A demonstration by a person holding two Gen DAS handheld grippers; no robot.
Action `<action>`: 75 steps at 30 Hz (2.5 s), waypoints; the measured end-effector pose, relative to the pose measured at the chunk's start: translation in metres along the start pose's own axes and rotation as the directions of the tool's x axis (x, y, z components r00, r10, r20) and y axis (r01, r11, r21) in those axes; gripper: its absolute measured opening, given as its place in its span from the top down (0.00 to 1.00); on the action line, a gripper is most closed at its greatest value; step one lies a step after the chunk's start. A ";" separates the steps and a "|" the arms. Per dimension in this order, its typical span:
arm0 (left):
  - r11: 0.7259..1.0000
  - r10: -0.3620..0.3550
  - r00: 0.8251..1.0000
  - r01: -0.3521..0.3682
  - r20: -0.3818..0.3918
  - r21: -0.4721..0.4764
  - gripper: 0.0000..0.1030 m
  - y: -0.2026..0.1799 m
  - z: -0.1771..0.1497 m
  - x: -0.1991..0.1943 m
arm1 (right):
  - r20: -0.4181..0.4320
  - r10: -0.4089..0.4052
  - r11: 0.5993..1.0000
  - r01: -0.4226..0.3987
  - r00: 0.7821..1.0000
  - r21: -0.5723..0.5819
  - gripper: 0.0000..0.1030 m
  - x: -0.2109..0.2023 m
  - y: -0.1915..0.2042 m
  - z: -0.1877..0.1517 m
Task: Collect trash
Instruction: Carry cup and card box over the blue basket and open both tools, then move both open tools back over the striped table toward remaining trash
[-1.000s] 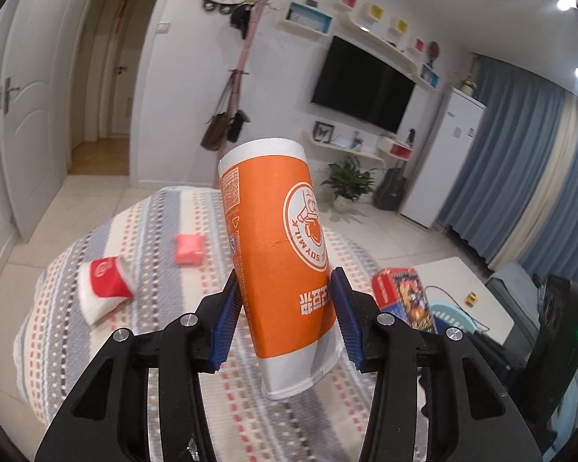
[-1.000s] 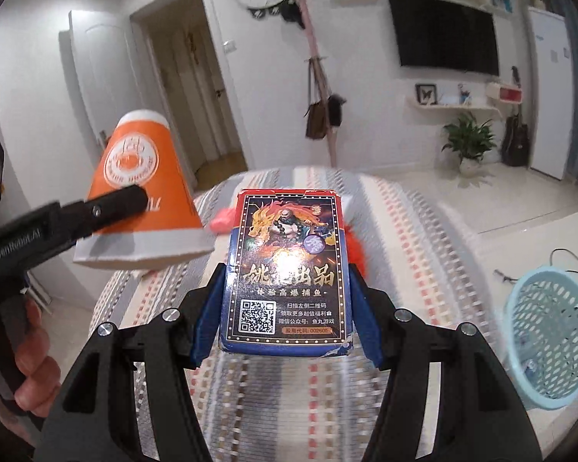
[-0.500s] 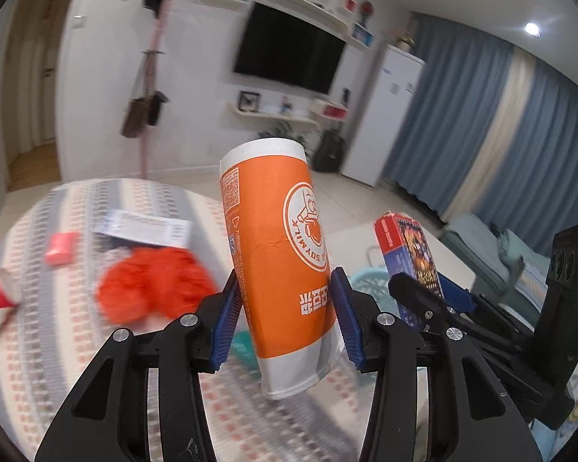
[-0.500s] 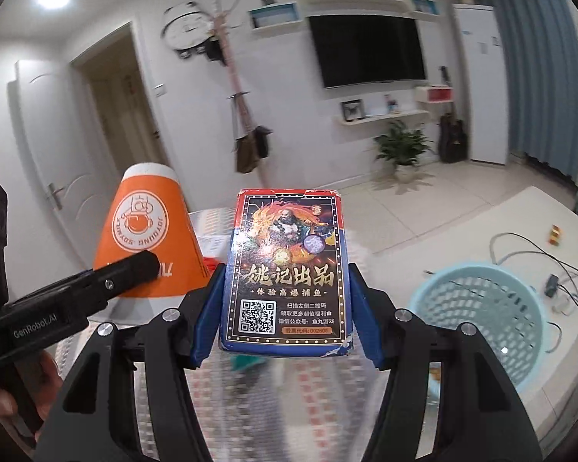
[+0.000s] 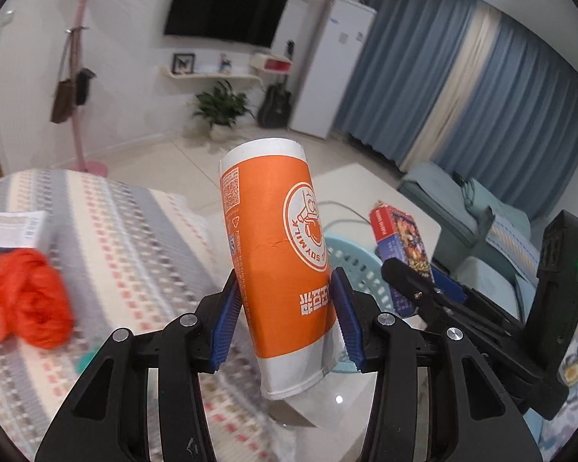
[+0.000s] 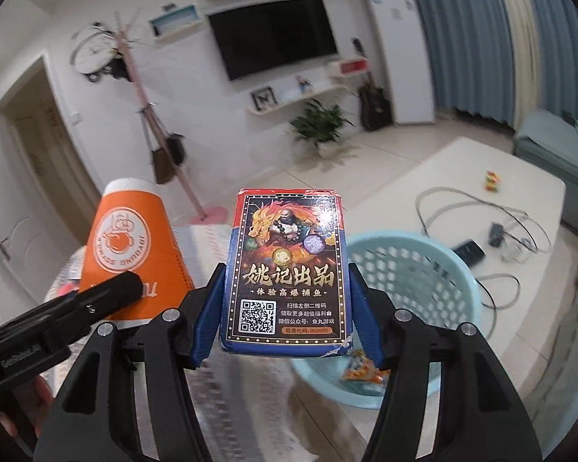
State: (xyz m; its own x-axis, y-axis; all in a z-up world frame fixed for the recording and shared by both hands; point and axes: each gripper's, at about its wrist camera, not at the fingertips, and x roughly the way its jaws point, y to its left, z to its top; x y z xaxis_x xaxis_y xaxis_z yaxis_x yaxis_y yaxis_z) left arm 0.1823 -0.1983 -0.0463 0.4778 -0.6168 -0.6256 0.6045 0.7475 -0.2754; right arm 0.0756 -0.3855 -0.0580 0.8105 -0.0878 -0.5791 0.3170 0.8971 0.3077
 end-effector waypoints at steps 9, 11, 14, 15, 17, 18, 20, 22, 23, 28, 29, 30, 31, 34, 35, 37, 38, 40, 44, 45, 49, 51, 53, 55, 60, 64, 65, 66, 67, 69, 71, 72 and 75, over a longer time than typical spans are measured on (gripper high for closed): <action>0.999 -0.040 0.994 0.040 -0.099 -0.002 0.56 -0.016 -0.015 0.067 | -0.096 -0.080 0.994 0.086 0.992 0.065 0.45 0.037 -0.055 -0.018; 0.999 -0.041 0.992 0.042 -0.117 0.004 0.56 -0.020 -0.016 0.078 | -0.115 -0.096 0.991 0.106 0.989 0.087 0.45 0.044 -0.065 -0.020; 0.999 -0.051 0.989 0.052 -0.142 0.009 0.55 -0.027 -0.017 0.091 | -0.136 -0.123 0.984 0.138 0.983 0.109 0.45 0.050 -0.078 -0.022; 0.998 -0.052 0.987 0.054 -0.151 0.010 0.54 -0.030 -0.017 0.095 | -0.142 -0.127 0.982 0.144 0.982 0.118 0.45 0.051 -0.082 -0.023; 0.998 -0.061 0.984 0.062 -0.169 0.002 0.54 -0.033 -0.015 0.106 | -0.158 -0.128 0.979 0.150 0.979 0.138 0.44 0.054 -0.089 -0.025; 0.997 -0.074 0.983 0.073 -0.169 -0.011 0.53 -0.033 -0.015 0.110 | -0.166 -0.134 0.976 0.160 0.977 0.151 0.44 0.055 -0.094 -0.026; 0.997 -0.078 0.986 0.076 -0.147 -0.021 0.45 -0.033 -0.014 0.112 | -0.181 -0.129 0.972 0.161 0.975 0.172 0.44 0.057 -0.100 -0.027; 0.998 -0.063 0.989 0.061 -0.137 -0.019 0.41 -0.032 -0.015 0.112 | -0.193 -0.125 0.969 0.161 0.973 0.187 0.44 0.058 -0.106 -0.030; 0.998 -0.067 0.988 0.066 -0.141 -0.017 0.41 -0.033 -0.016 0.113 | -0.194 -0.129 0.968 0.167 0.972 0.189 0.44 0.058 -0.109 -0.031; 0.998 -0.064 0.988 0.064 -0.139 -0.006 0.41 -0.036 -0.025 0.108 | -0.191 -0.130 0.966 0.167 0.973 0.197 0.44 0.054 -0.114 -0.031; 0.998 -0.066 0.988 0.066 -0.137 -0.008 0.41 -0.035 -0.026 0.106 | -0.189 -0.129 0.967 0.166 0.973 0.194 0.44 0.053 -0.113 -0.030; 0.998 -0.067 0.989 0.066 -0.135 -0.010 0.41 -0.034 -0.027 0.103 | -0.187 -0.130 0.968 0.165 0.974 0.188 0.44 0.052 -0.112 -0.030; 0.998 -0.069 0.989 0.068 -0.131 -0.013 0.41 -0.033 -0.028 0.100 | -0.182 -0.131 0.969 0.164 0.975 0.182 0.44 0.050 -0.110 -0.029; 0.997 -0.073 0.990 0.071 -0.118 -0.020 0.41 -0.030 -0.030 0.091 | -0.166 -0.123 0.974 0.151 0.978 0.171 0.44 0.044 -0.103 -0.026; 0.997 -0.074 0.991 0.072 -0.112 -0.021 0.41 -0.028 -0.030 0.086 | -0.162 -0.121 0.975 0.148 0.979 0.167 0.44 0.043 -0.102 -0.025; 0.997 -0.076 0.992 0.074 -0.099 -0.027 0.41 -0.026 -0.030 0.076 | -0.152 -0.117 0.978 0.140 0.981 0.154 0.44 0.039 -0.095 -0.023; 0.997 -0.079 0.993 0.076 -0.088 -0.032 0.41 -0.024 -0.031 0.070 | -0.147 -0.113 0.980 0.135 0.983 0.149 0.44 0.036 -0.091 -0.022; 0.996 -0.080 0.994 0.077 -0.069 -0.040 0.41 -0.020 -0.030 0.057 | -0.136 -0.106 0.982 0.125 0.985 0.139 0.44 0.032 -0.084 -0.019; 0.995 -0.081 0.997 0.080 -0.013 -0.060 0.41 -0.013 -0.029 0.025 | -0.112 -0.073 0.989 0.086 0.991 0.118 0.44 0.022 -0.065 -0.015; 0.995 -0.080 0.997 0.080 -0.002 -0.063 0.41 -0.011 -0.029 0.019 | -0.103 -0.069 0.991 0.080 0.992 0.107 0.44 0.018 -0.059 -0.014; 0.995 -0.063 0.996 0.068 0.064 -0.075 0.41 -0.001 -0.027 -0.019 | -0.077 -0.035 0.997 0.040 0.996 0.064 0.44 0.007 -0.034 -0.010; 0.995 -0.056 0.994 0.063 0.090 -0.078 0.41 0.002 -0.026 -0.035 | -0.061 -0.008 0.999 0.010 0.998 0.032 0.44 0.000 -0.019 -0.009; 0.995 -0.044 0.991 0.054 0.124 -0.081 0.41 0.009 -0.027 -0.056 | -0.051 0.017 1.000 -0.016 0.999 0.005 0.40 -0.005 -0.005 -0.008; 0.996 -0.025 0.988 0.038 0.152 -0.082 0.41 0.014 -0.028 -0.073 | -0.043 0.045 0.998 -0.046 0.998 -0.031 0.40 -0.010 0.012 -0.009; 0.996 0.036 0.976 -0.016 0.214 -0.093 0.43 0.035 -0.033 -0.114 | -0.047 0.111 0.986 -0.116 0.993 -0.121 0.39 -0.016 0.054 -0.015; 0.989 0.095 0.966 -0.063 0.242 -0.136 0.43 0.064 -0.042 -0.142 | -0.067 0.159 0.970 -0.168 0.985 -0.174 0.38 -0.016 0.083 -0.023; 0.986 0.108 0.963 -0.072 0.245 -0.152 0.43 0.071 -0.045 -0.147 | -0.073 0.168 0.966 -0.178 0.983 -0.185 0.36 -0.015 0.090 -0.025; 0.981 0.128 0.960 -0.086 0.248 -0.172 0.43 0.081 -0.049 -0.153 | -0.080 0.175 0.964 -0.187 0.981 -0.191 0.35 -0.014 0.095 -0.028; 0.978 0.144 0.958 -0.099 0.248 -0.185 0.42 0.086 -0.050 -0.158 | -0.098 0.189 0.958 -0.206 0.977 -0.199 0.35 -0.011 0.102 -0.031; 0.967 0.184 0.953 -0.131 0.243 -0.217 0.41 0.101 -0.057 -0.167 | -0.125 0.210 0.950 -0.233 0.970 -0.209 0.34 -0.005 0.114 -0.037; 0.956 0.208 0.951 -0.148 0.228 -0.254 0.35 0.120 -0.067 -0.176 | -0.154 0.231 0.941 -0.261 0.961 -0.217 0.32 0.003 0.128 -0.043; 0.949 0.218 0.950 -0.153 0.222 -0.277 0.33 0.130 -0.072 -0.181 | -0.168 0.241 0.936 -0.275 0.956 -0.220 0.30 0.007 0.135 -0.048; 0.911 0.290 0.935 -0.205 0.204 -0.358 0.33 0.168 -0.093 -0.200 | -0.229 0.262 0.920 -0.314 0.938 -0.235 0.21 0.026 0.155 -0.063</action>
State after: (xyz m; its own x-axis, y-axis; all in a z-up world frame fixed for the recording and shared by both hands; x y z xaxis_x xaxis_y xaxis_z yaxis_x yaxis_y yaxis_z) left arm 0.1291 0.0737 -0.0359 0.7520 -0.4100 -0.5162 0.2249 0.8956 -0.3837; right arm 0.1151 -0.2221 -0.0728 0.7301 0.2517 -0.6353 -0.0788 0.9545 0.2876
